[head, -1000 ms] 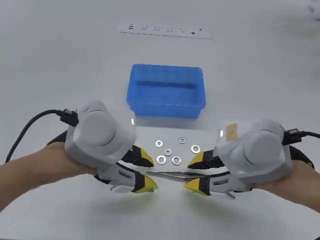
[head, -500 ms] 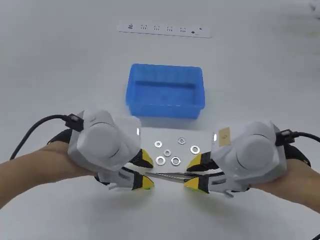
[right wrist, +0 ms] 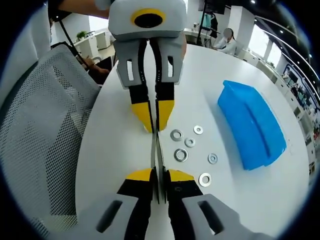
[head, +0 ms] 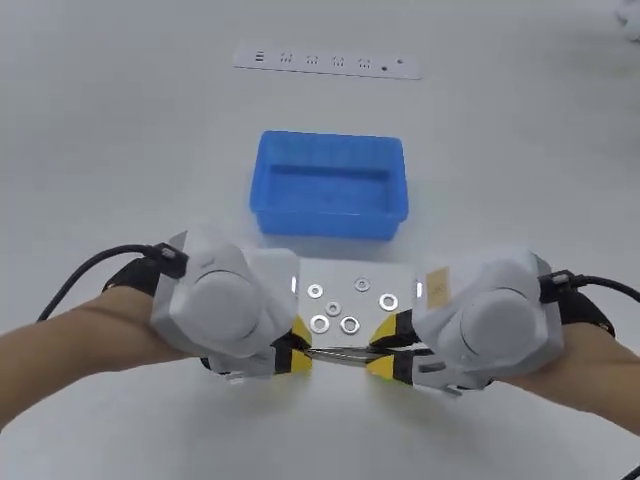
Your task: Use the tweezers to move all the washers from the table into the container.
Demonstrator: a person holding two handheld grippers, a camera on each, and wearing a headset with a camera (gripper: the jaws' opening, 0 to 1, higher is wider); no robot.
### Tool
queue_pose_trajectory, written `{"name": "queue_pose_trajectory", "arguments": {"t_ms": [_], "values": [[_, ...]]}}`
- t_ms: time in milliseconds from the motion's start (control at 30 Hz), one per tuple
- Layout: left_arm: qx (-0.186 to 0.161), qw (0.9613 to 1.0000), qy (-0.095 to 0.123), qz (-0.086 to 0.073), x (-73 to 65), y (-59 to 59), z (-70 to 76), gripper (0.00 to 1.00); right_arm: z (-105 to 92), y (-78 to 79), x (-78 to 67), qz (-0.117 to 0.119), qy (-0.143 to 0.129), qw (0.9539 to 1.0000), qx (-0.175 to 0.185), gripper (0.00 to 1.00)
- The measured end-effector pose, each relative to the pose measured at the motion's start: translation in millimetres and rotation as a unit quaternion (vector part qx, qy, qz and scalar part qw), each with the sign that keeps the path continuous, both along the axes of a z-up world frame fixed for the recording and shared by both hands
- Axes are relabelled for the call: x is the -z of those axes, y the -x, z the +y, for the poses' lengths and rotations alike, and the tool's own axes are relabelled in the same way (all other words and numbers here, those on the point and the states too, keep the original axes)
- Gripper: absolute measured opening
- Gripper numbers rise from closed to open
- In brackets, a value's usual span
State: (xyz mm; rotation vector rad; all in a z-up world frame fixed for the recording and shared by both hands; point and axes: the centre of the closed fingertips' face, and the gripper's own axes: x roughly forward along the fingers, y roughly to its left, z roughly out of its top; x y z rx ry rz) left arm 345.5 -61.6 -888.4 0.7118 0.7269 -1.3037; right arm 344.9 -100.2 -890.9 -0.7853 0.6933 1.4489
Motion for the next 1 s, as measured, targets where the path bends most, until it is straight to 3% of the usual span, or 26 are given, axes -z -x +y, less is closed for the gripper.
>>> {"name": "queue_pose_trajectory", "arguments": {"t_ms": [300, 600, 767, 1000], "values": [[0.003, 1.0000, -0.004, 0.003, -0.6, 1.1, -0.1, 0.06, 1.6, 3.1, -0.4, -0.012, 0.007, 0.9998, -0.012, 0.09], [0.026, 0.9994, -0.022, -0.007, -0.7, 3.2, -0.3, 0.06, 2.8, 2.8, -0.2, -0.015, 0.017, 0.9994, -0.026, 0.10], [0.016, 0.9998, -0.014, -0.005, -7.9, 0.7, 0.0, 0.06, 2.7, 3.1, 0.1, -0.014, 0.019, 0.9993, -0.027, 0.07], [0.016, 0.9997, -0.015, -0.008, -10.0, 2.6, 2.0, 0.06, 4.3, 4.5, -3.0, -0.028, -0.007, 0.9993, -0.023, 0.06]]}}
